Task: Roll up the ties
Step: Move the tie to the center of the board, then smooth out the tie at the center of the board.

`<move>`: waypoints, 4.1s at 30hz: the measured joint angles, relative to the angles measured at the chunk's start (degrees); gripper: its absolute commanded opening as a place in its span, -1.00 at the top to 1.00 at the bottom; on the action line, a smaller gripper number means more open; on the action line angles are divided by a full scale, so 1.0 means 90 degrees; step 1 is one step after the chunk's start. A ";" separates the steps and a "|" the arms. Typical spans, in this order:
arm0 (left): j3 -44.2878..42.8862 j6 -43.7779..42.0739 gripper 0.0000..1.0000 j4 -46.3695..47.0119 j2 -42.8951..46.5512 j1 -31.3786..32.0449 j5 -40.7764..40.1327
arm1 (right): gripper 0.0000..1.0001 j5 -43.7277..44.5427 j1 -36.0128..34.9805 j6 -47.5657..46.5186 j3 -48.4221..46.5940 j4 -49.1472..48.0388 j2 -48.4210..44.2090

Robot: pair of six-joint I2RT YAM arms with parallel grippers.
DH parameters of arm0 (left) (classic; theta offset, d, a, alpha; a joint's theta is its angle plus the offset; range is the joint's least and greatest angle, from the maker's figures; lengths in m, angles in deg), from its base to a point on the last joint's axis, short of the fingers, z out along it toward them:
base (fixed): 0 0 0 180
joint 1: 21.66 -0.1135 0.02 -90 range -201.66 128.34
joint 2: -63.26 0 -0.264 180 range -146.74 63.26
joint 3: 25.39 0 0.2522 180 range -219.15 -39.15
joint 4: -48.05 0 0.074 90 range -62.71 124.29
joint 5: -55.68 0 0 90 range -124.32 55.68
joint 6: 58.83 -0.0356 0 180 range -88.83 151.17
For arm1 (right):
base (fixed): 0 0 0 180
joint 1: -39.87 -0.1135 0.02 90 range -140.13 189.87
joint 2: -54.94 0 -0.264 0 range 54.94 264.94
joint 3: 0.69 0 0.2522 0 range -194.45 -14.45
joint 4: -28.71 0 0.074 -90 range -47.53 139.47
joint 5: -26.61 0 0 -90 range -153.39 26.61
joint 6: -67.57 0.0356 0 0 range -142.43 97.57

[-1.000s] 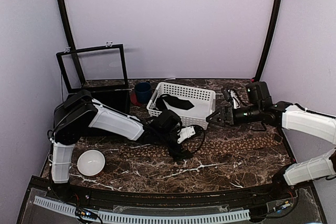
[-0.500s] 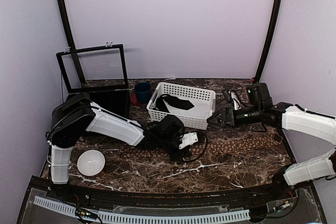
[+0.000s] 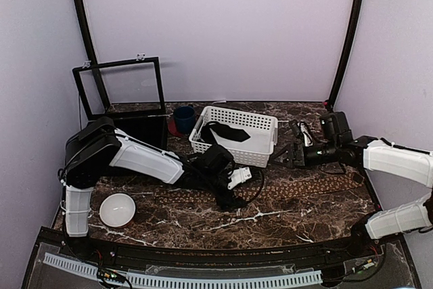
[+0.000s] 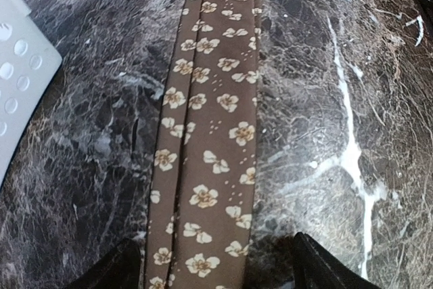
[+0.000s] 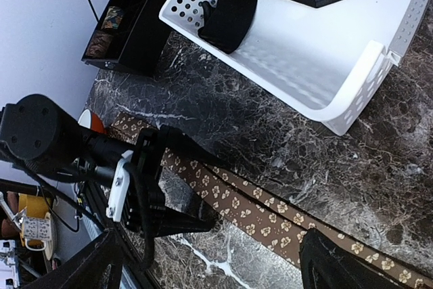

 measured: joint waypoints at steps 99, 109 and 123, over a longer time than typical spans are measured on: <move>0.4704 0.8155 -0.74 0.6154 0.1341 -0.1486 0.1843 | -0.23 -0.0576 -0.0724 0.2171 0.0282 -0.2472 0.1508; 0.4279 0.7271 -0.66 0.4153 0.2200 -0.1457 0.1574 | -0.21 -0.0573 -0.0833 0.2210 0.0284 -0.2521 0.1547; 0.2453 0.1800 -0.79 -0.0129 0.2812 -0.0675 0.0236 | -0.24 -0.0529 -0.0930 0.2137 0.0282 -0.2518 0.1627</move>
